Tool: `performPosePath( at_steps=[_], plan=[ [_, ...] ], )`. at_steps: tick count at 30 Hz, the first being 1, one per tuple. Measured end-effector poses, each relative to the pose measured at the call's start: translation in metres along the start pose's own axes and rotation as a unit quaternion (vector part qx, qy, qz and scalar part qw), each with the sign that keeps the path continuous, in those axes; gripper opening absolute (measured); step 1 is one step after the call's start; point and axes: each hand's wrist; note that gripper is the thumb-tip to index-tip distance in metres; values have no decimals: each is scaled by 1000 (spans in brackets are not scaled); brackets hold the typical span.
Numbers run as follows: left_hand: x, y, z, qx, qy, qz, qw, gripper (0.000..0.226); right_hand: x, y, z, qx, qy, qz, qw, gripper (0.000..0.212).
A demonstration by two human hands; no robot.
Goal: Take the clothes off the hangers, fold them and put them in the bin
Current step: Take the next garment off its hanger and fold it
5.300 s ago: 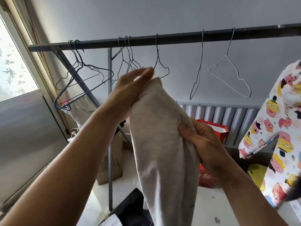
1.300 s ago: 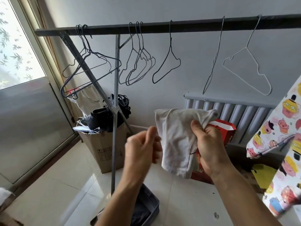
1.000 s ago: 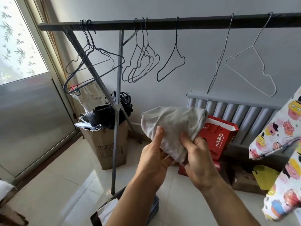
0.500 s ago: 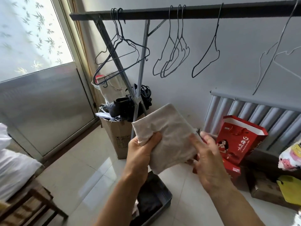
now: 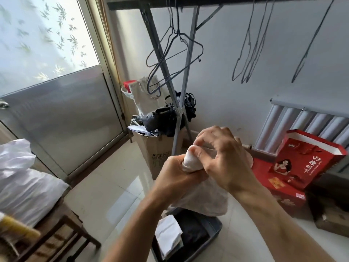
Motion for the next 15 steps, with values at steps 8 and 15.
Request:
performPosePath(
  at_steps=[8, 15],
  plan=[
    [34, 55, -6, 103, 88, -12, 991, 24, 8, -71, 26, -85, -173, 217, 957, 18],
    [82, 117, -3, 190, 139, -123, 964, 27, -10, -104, 42, 285, -338, 325, 836, 33]
  ],
)
Point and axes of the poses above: each hand's wrist, its own z-axis towards the middle knuckle, its own y-axis out of the back of the hand, x = y × z, and after that the axes turned 11 degrees about z, right-handed
